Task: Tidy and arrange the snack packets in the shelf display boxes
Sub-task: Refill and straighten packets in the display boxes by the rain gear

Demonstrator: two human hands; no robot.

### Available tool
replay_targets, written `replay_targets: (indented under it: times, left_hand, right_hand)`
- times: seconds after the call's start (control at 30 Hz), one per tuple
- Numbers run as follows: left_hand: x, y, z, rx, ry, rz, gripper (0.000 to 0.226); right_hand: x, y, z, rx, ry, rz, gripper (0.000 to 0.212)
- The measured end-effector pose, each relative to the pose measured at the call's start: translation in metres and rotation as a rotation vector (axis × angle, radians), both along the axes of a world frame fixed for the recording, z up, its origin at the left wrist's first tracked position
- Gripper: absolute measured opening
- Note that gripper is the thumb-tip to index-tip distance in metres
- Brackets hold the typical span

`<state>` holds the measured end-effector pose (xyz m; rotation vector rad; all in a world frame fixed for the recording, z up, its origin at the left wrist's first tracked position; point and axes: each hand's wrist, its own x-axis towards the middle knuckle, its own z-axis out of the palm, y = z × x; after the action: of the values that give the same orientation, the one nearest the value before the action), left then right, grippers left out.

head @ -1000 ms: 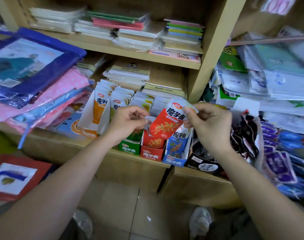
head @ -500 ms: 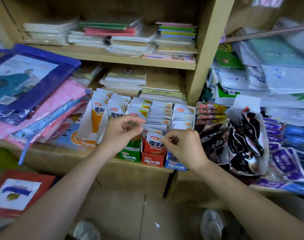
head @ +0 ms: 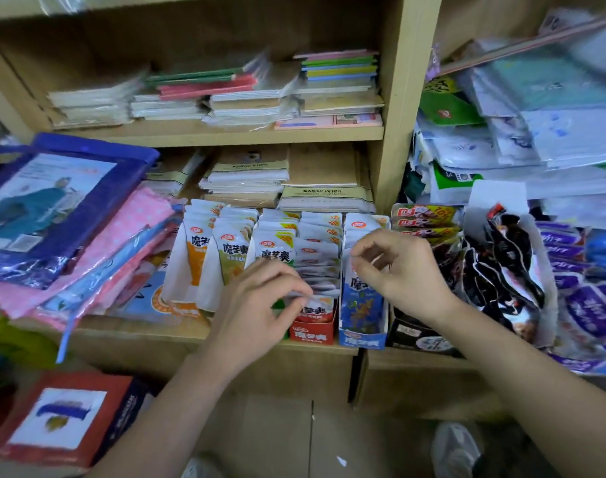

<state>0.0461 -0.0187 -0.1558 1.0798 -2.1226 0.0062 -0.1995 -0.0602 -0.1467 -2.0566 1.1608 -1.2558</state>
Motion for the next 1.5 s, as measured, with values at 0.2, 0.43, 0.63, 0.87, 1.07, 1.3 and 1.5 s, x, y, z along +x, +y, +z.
replay_targets:
  times: [0.2,0.43,0.63,0.87,1.07,1.3,1.5]
  left_hand:
    - [0.005,0.015,0.001,0.000,-0.019,-0.069,0.018]
    - [0.001,0.009,-0.007,-0.004,-0.137,-0.080,0.026]
    - [0.008,0.000,-0.011,0.039,-0.137,-0.081,0.026]
    - [0.002,-0.020,-0.015,0.037,-0.083,0.025,0.030]
    - [-0.010,-0.034,-0.020,0.005,-0.109,0.078,0.051]
    - [-0.022,-0.055,-0.017,0.060,-0.298,0.267,0.059]
    - [-0.030,-0.049,-0.025,0.126,-0.137,0.250,0.060]
  right_hand:
    - [0.009,-0.024,-0.009,0.028,0.315,0.125,0.042]
    - [0.021,-0.042,-0.012,-0.136,0.339,-0.009,0.033]
    - [0.031,-0.055,-0.018,-0.165,0.248,-0.086,0.025]
    - [0.008,-0.059,-0.008,-0.279,0.330,-0.149,0.032]
    - [0.007,-0.062,-0.014,-0.063,0.595,-0.080,0.059]
    - [0.004,-0.060,-0.008,0.082,0.504,0.014,0.057]
    - [0.004,-0.050,-0.015,-0.043,0.515,-0.031,0.062]
